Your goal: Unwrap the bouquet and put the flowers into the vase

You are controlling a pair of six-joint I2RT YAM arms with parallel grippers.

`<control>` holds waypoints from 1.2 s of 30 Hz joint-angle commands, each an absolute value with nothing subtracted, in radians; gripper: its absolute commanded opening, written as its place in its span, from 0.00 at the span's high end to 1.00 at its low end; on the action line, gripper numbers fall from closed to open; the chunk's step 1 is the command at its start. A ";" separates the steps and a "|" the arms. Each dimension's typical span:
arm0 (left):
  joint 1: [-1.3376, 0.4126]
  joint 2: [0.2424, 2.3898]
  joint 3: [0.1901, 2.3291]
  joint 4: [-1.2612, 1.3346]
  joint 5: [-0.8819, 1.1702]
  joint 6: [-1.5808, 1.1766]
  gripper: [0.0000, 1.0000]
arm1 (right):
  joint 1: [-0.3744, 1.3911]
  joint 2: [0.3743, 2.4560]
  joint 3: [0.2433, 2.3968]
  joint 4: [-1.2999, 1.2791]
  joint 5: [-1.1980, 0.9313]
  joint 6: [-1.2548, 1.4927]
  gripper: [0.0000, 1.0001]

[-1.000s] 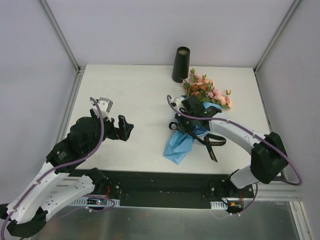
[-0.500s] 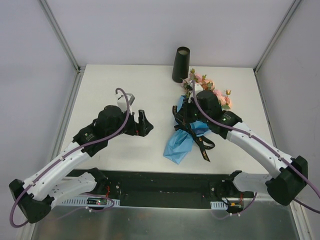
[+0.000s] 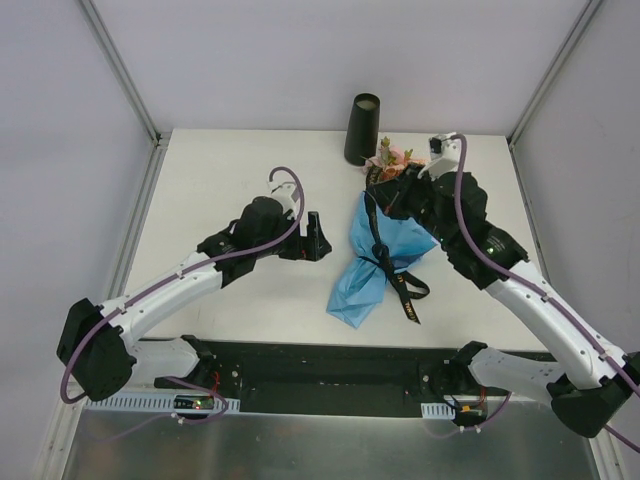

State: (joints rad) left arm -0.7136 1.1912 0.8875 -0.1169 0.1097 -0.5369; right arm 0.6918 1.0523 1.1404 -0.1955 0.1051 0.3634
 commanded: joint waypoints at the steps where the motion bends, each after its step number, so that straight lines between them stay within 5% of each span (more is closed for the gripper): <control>1: -0.716 1.200 0.914 -0.040 0.067 -0.577 0.11 | 0.693 1.031 1.296 -0.100 0.137 0.384 1.00; 11: -0.716 1.227 0.894 -0.005 0.169 -0.572 0.13 | 0.692 1.083 1.425 0.020 0.179 0.354 1.00; 18: -0.716 1.184 0.854 -0.054 0.063 -0.604 0.13 | 0.689 1.123 1.247 0.005 0.310 0.374 1.00; 23: -0.716 1.209 0.815 -0.054 0.106 -0.676 0.16 | 0.677 1.199 1.115 -0.075 0.339 0.347 0.91; 28: -0.716 1.236 0.761 -0.048 0.133 -0.733 0.19 | 0.586 1.379 1.169 -0.158 0.265 0.270 0.88; 36: -0.716 1.224 0.700 -0.045 0.136 -0.738 0.19 | 0.514 1.370 1.235 -0.343 0.727 0.274 0.96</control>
